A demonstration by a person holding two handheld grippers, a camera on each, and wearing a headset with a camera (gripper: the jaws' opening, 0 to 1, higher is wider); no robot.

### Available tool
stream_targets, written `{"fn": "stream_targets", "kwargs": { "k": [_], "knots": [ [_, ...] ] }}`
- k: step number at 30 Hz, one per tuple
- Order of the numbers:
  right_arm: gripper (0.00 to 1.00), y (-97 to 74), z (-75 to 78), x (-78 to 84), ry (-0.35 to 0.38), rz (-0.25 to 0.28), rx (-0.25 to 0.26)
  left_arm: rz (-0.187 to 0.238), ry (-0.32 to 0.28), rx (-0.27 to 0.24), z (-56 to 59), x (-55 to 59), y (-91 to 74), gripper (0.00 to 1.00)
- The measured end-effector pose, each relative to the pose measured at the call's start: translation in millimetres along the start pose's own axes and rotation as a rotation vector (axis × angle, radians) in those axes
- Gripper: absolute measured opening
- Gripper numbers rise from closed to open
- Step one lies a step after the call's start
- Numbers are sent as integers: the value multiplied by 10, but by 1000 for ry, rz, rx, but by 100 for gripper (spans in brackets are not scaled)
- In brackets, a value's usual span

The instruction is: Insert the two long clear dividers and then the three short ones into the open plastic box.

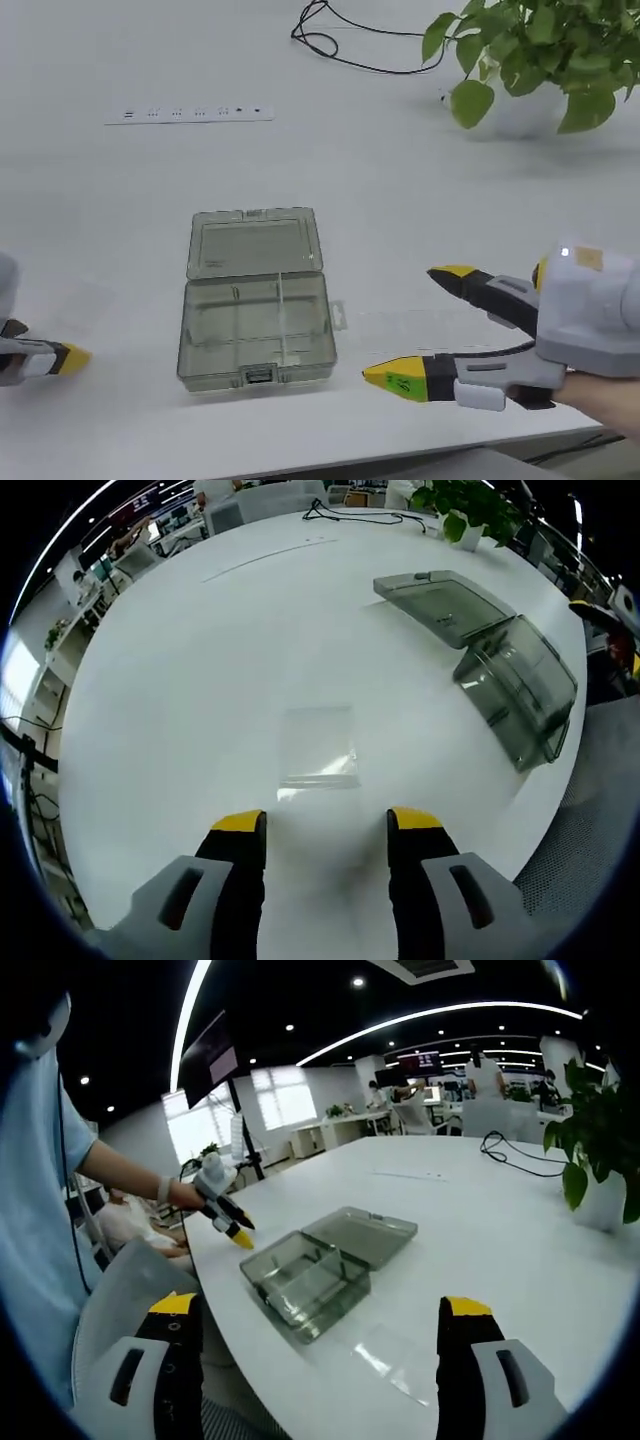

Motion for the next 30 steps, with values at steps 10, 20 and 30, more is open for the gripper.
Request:
{"fn": "stream_targets", "kwargs": {
  "k": [10,20,30],
  "knots": [
    [97,-125,-8,-19,4,28,-29,-122,-15,21,22,-4,-5,43],
    [96,-28,-63,-103,-7,48,25,-155,22,41,-67,-8,-5,32],
    [94,197,-241,-211,4,64,67,-115,39,69,-107,-12,-26,30]
  ]
}}
Point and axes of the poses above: the centre of the closed fingertips' face, and the gripper's own axes: y roughly forward along the fingers, z roughly to its right, x roughly out of its underside, the point moved 1 cm from there along -y, roughly backward along the fingers, and after that the axes turned 2 degrees about z, right-handed, at the moved point
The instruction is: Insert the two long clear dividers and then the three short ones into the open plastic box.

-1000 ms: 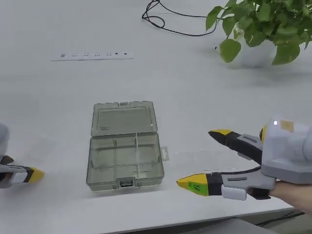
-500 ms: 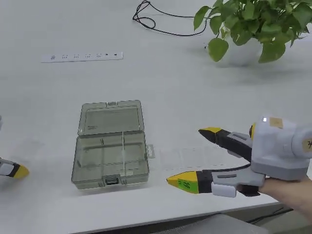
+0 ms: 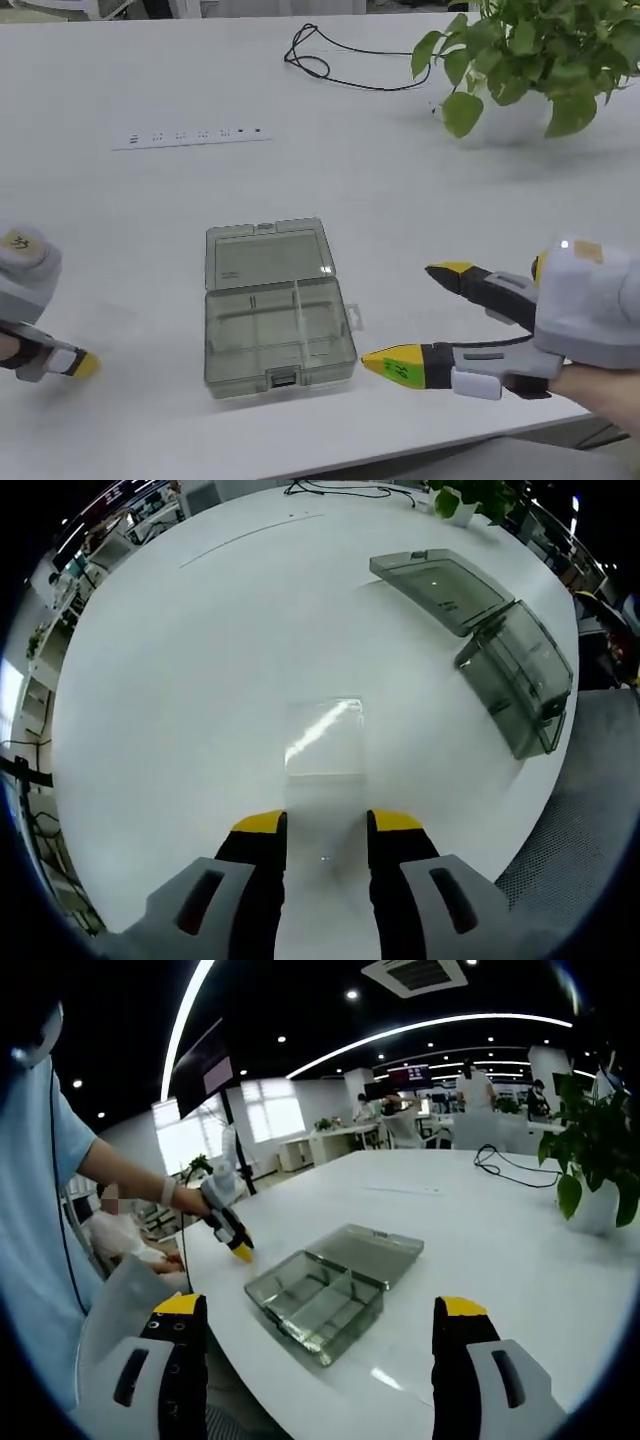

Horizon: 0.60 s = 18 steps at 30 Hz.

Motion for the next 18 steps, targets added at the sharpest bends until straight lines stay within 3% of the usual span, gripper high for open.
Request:
{"fn": "stream_targets", "kwargs": {
  "k": [6,12,18],
  "knots": [
    [93,111,-55,-22,0,-20,6,32,-27,23,-11,6,3,30],
    [91,208,-49,-26,55,-44,34,71,-79,71,85,-10,6,30],
    [90,299,-34,4,78,-89,50,157,-217,144,220,-65,-16,30]
  ]
}}
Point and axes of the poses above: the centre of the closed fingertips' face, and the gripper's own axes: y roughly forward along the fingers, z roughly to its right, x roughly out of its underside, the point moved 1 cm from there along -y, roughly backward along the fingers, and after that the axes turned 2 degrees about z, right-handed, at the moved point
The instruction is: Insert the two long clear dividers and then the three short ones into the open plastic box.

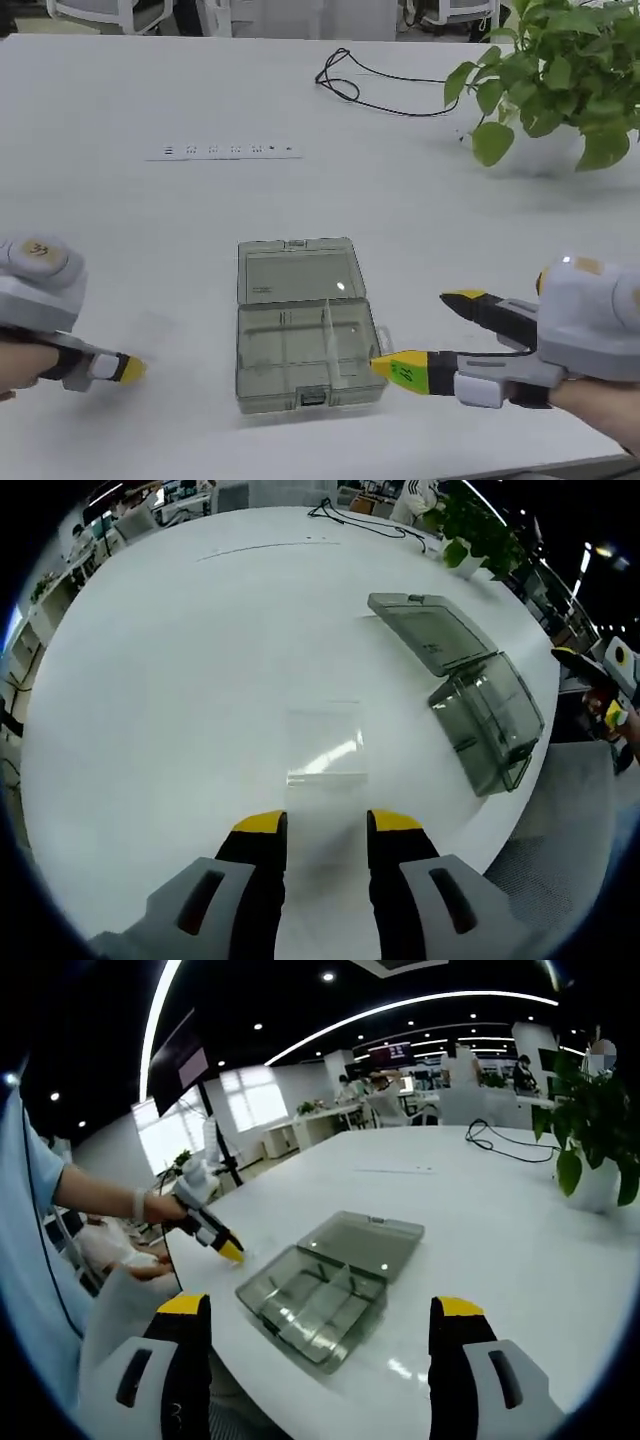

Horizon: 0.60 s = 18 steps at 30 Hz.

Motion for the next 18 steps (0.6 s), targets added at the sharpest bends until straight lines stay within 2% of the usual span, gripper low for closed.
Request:
{"fn": "stream_targets", "kwargs": {
  "k": [1,2,3,5,6,9,12,13,15,18],
  "knots": [
    [90,11,-3,0,3,-4,1,21,-52,26,67,15,6,30],
    [90,16,11,7,8,-13,6,21,-45,18,60,45,3,30],
    [90,29,10,8,15,-14,7,41,-51,11,77,60,3,30],
    [90,45,13,18,23,-19,7,73,-120,60,184,47,7,30],
    [90,54,23,35,29,-25,7,93,-138,68,205,42,2,30],
    [89,70,-9,70,40,-41,1,110,-159,74,251,79,-18,30],
    [87,90,-30,88,54,-60,0,177,-218,108,328,13,-83,30],
    [84,93,-18,100,68,-76,15,185,-225,110,336,1,-94,30],
    [78,105,-19,84,85,-74,15,203,-234,121,382,-27,-155,30],
    [78,161,-13,50,141,-68,20,247,-229,148,531,-128,-242,30]
  ]
}}
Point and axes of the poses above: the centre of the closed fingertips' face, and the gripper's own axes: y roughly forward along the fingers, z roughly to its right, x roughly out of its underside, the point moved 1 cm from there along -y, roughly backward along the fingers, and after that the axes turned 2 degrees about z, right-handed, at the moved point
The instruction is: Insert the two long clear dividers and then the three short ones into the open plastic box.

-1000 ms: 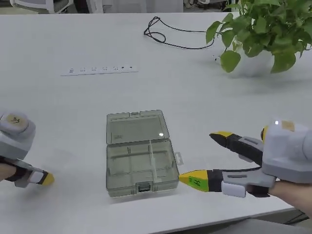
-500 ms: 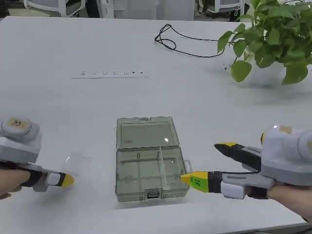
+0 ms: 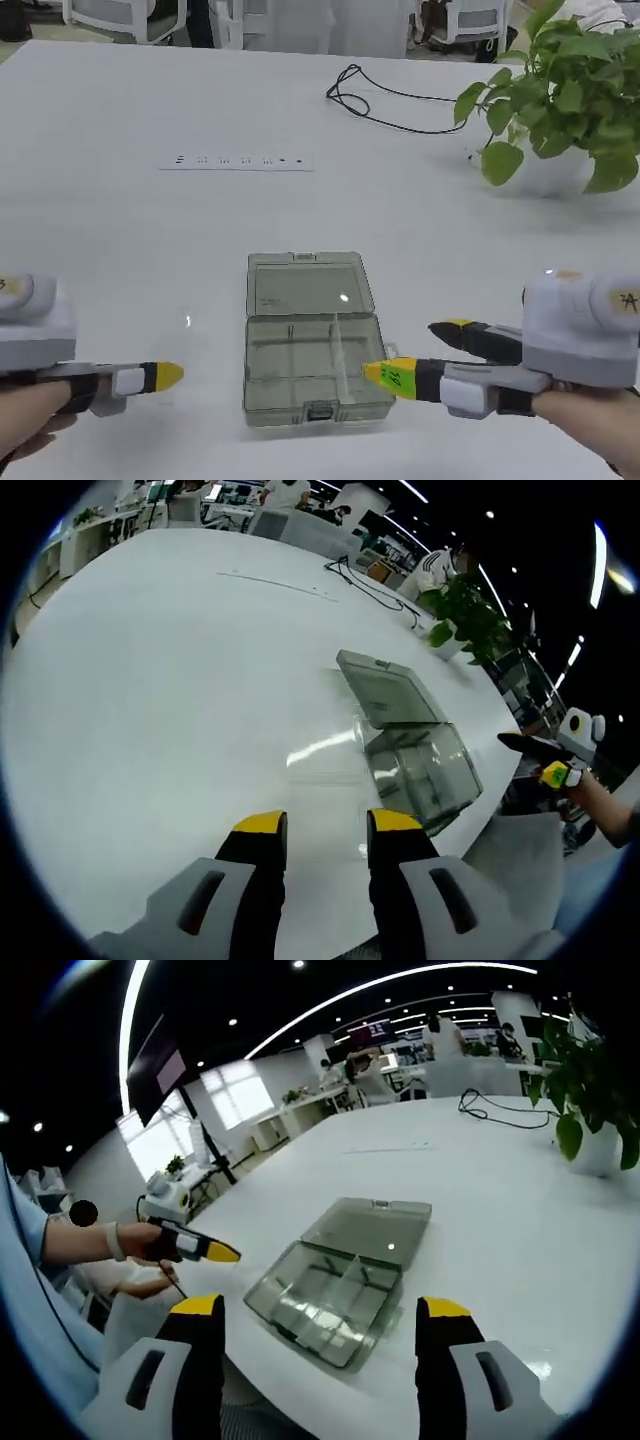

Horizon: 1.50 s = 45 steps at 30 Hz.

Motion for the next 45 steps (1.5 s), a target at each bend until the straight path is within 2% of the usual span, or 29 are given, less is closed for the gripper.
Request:
{"fn": "stream_targets", "kwargs": {
  "k": [4,6,9,12,14,16,20,23,24,26,29,31,35,45],
  "knots": [
    [77,76,-55,-51,-3,4,-6,37,10,51,243,-64,10,30],
    [75,108,-79,-69,7,0,-11,73,2,85,399,-118,17,30],
    [71,168,-119,-99,14,-3,-14,96,8,118,598,-162,29,30],
    [65,215,-170,-139,15,-2,-18,102,19,136,731,-173,38,30],
    [54,259,-234,-221,25,15,-27,101,52,153,870,-150,75,30],
    [50,306,-285,-279,53,27,-44,98,58,166,941,-119,112,30],
    [39,390,-387,-335,85,34,-83,101,54,192,1043,-77,169,30],
    [37,467,-422,-320,110,16,-90,103,61,201,1082,-47,209,30],
    [34,494,-434,-286,138,-5,-93,111,54,207,1095,-54,213,30],
    [31,535,-451,-272,154,-12,-98,123,26,220,1135,-66,225,30],
    [28,592,-483,-264,172,-16,-103,127,43,217,1190,-53,262,30],
    [26,620,-504,-266,191,-21,-106,137,8,238,1226,-72,271,30],
    [21,648,-527,-308,206,-9,-114,141,15,237,1254,-69,280,30],
    [8,660,-511,-278,218,-50,-103,163,3,236,1289,-73,274,30]
  ]
}}
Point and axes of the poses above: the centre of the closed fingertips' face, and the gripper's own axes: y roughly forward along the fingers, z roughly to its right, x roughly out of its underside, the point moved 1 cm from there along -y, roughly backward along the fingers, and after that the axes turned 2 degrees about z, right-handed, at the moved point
